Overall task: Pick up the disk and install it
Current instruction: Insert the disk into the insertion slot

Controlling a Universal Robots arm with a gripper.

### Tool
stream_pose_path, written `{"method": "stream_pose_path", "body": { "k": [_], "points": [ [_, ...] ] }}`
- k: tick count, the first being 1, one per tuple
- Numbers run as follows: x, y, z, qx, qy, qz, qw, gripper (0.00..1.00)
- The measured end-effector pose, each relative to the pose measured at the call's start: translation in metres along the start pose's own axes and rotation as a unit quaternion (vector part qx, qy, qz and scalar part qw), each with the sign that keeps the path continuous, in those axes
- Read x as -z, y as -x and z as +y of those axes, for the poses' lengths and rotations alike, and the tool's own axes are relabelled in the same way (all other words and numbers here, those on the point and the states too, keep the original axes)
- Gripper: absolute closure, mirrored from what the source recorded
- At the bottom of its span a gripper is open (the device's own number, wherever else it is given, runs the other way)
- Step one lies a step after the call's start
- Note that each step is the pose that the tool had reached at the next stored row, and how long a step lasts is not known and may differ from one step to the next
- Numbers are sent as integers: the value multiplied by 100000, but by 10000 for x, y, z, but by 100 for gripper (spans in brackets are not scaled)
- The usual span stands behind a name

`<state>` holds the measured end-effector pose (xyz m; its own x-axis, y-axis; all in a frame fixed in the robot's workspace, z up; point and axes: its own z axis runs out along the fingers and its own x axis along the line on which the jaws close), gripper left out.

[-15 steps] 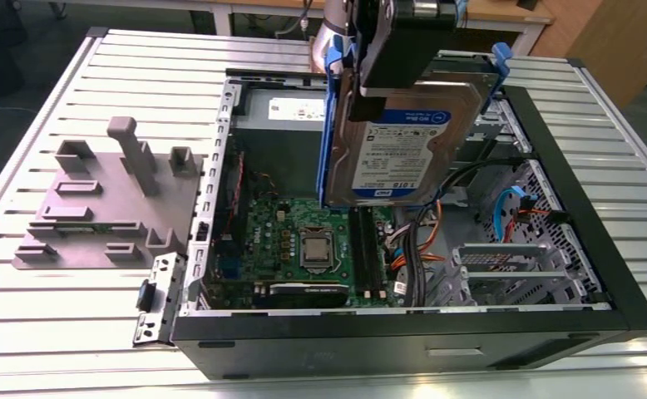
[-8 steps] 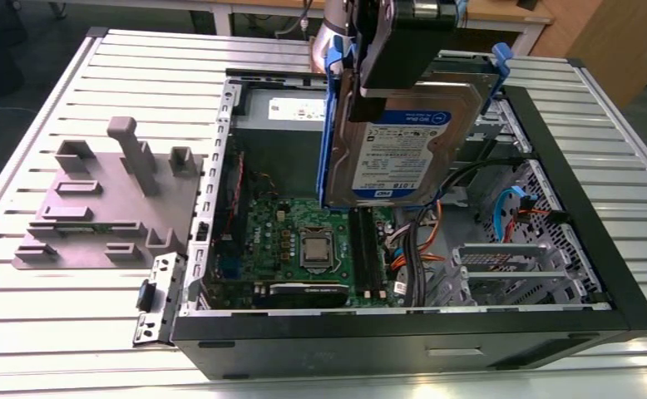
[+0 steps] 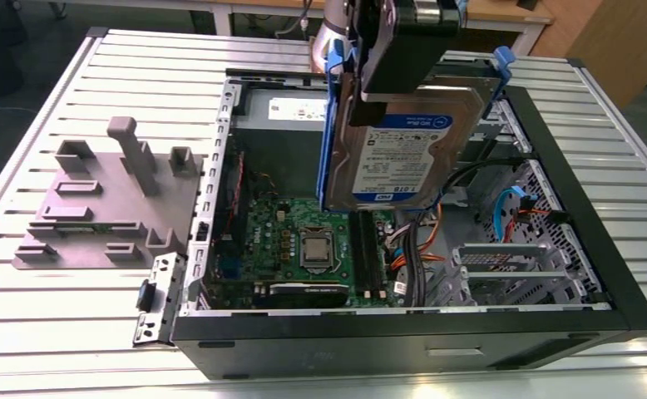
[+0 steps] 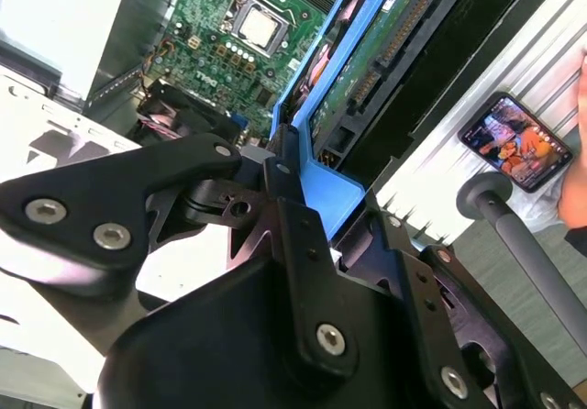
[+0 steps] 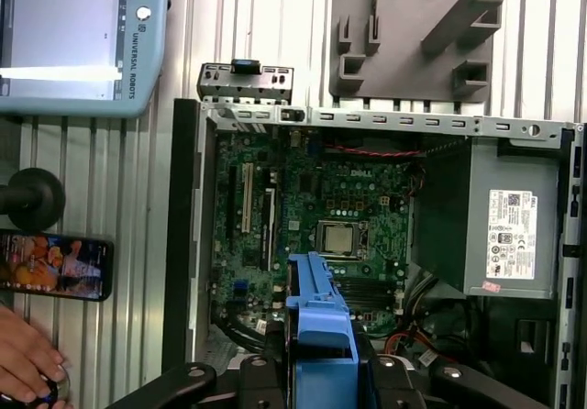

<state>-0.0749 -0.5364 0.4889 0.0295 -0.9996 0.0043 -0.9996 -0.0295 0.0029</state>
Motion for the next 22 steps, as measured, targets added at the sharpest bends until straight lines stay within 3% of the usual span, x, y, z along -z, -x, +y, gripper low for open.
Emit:
{"method": "stream_pose_path", "body": {
  "k": [4, 9, 13, 14, 17, 18, 22],
  "points": [
    [-14, -31, -60, -3, 1, -10, 100000, 64],
    [-39, -48, -284, -2, -6, -16, 100000, 64],
    [-66, -80, -404, -3, 1, -39, 100000, 64],
    [-74, -90, -420, 0, 0, -133, 100000, 64],
    [-98, -124, -444, -2, -28, -985, 99995, 64],
    [-106, -136, -451, -1, -36, -1131, 99994, 64],
    [-126, -155, -521, -40, -31, -1144, 99993, 64]
  ]
}}
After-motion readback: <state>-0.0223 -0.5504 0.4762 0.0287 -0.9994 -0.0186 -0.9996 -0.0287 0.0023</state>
